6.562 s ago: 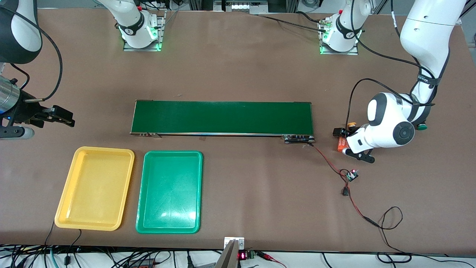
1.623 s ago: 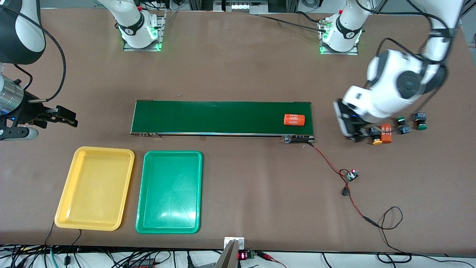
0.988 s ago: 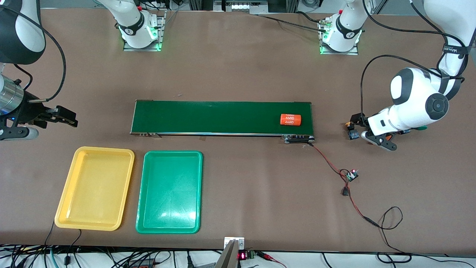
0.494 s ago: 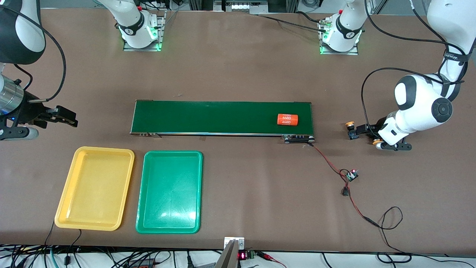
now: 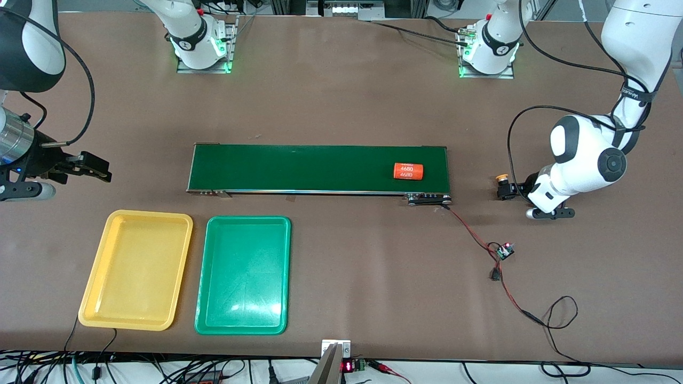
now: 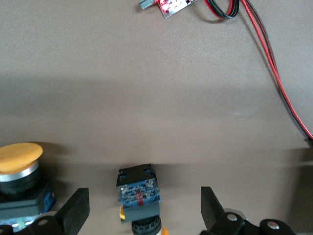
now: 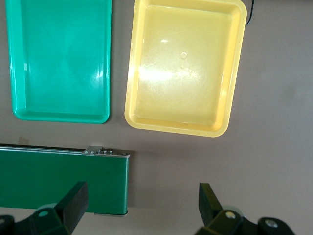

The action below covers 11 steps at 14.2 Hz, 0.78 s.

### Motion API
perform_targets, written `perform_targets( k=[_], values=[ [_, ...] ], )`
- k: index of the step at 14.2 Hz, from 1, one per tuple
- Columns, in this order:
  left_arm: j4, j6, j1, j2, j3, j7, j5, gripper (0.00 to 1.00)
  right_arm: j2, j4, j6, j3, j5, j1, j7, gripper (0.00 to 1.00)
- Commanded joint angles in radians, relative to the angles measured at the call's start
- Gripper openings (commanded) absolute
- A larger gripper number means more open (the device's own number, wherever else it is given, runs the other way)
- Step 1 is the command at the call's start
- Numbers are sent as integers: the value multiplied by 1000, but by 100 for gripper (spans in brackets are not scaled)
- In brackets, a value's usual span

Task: Sort buttons by color to trays
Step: 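Grasp the blue-bodied yellow-cap button with the left gripper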

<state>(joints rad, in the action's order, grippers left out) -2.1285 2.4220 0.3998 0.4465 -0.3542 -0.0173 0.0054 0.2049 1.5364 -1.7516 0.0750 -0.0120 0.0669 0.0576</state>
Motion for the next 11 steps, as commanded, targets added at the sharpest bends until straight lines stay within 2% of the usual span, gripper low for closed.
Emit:
perform_targets(
  k=[1,6,8,10,11],
  values=[
    [-18,49,-2,18,3,-15,13,100,4,-10,0,-3,-9,-7,4,100],
    [-57,49,-1,18,3,-16,13,100,4,-10,0,-3,-11,-7,5,100],
    [-80,49,1,12,3,-15,13,91,4,-10,1,-3,-11,-9,5,100],
    [-88,45,1,14,3,-4,13,58,4,-10,0,-3,-11,-10,5,100],
    [-90,39,-1,11,3,-6,13,38,4,-10,0,-3,-9,-9,4,100]
  ],
)
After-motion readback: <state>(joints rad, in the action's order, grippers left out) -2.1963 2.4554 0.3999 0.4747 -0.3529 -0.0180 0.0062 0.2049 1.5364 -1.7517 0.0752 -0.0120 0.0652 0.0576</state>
